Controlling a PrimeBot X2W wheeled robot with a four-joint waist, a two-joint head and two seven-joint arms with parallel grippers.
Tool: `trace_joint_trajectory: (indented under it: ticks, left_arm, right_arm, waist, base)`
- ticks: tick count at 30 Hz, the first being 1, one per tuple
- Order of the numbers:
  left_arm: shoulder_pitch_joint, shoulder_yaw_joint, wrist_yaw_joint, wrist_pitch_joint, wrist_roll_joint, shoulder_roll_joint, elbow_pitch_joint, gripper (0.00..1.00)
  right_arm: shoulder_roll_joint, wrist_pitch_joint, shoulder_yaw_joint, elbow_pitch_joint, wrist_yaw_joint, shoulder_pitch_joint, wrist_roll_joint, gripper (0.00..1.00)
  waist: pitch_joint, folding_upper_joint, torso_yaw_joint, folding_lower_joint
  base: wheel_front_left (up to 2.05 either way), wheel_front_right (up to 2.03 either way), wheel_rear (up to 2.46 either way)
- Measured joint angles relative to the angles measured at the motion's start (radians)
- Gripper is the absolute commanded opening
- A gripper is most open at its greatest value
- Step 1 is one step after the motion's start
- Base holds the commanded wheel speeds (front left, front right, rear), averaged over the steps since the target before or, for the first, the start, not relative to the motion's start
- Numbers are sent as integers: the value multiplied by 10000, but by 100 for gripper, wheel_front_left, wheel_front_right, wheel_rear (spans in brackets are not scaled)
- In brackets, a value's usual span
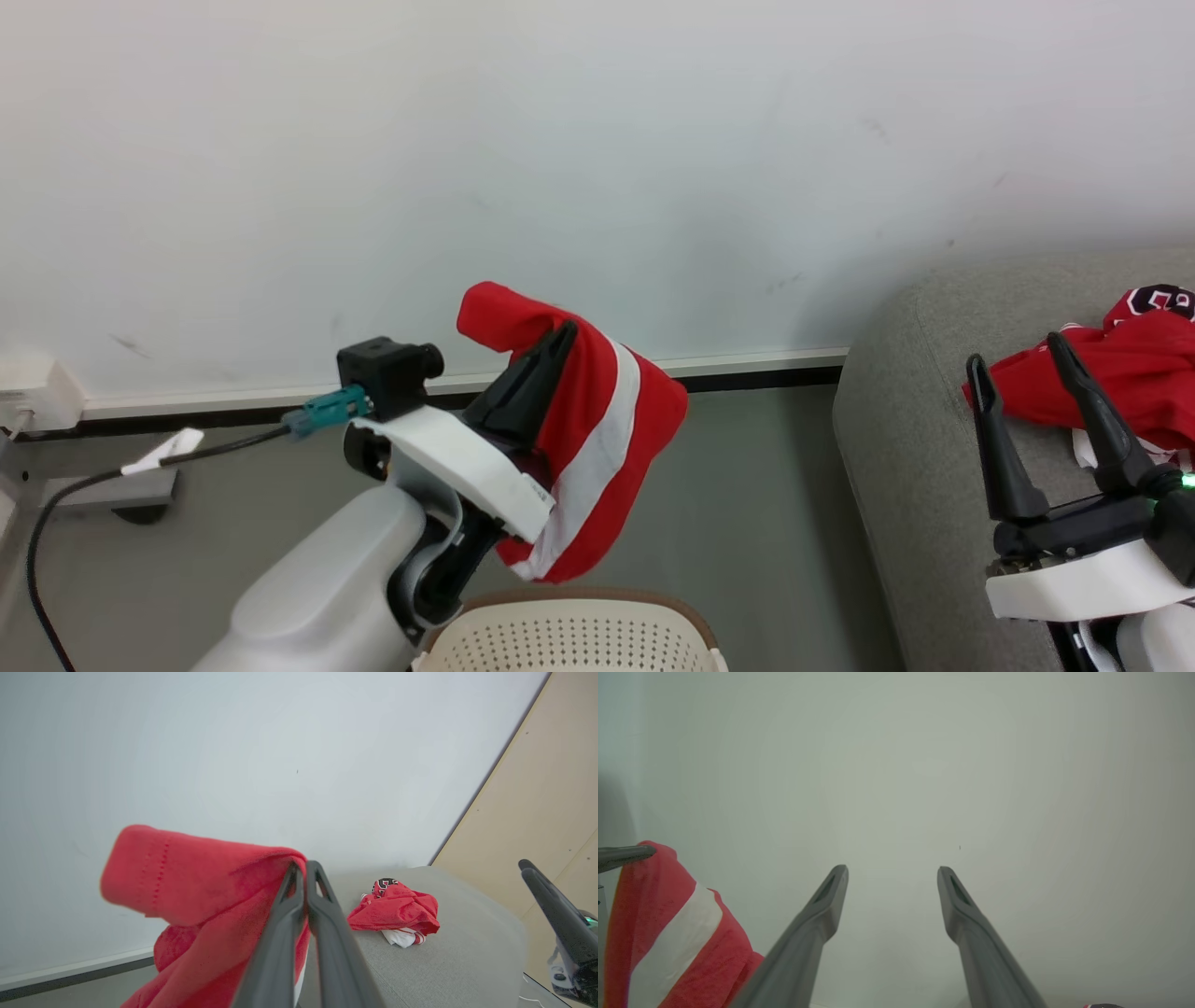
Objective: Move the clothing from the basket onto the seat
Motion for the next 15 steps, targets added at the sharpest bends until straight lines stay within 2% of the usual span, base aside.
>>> trace_joint_trajectory:
  ticks: [6, 15]
  left_arm:
    - [-504, 90, 485, -13, 773, 130, -711, 0]
    - [-800, 326, 821, -46, 1137, 96, -1373, 0]
  right_arm:
    - [207, 0, 385, 182, 0, 140, 140, 100]
    - [405, 0, 976, 245, 0, 391, 414, 100]
  waist:
    - [-107, 0, 74, 1]
    - [-266, 0, 148, 2]
  base:
    - [0, 0, 0]
    - [0, 0, 0]
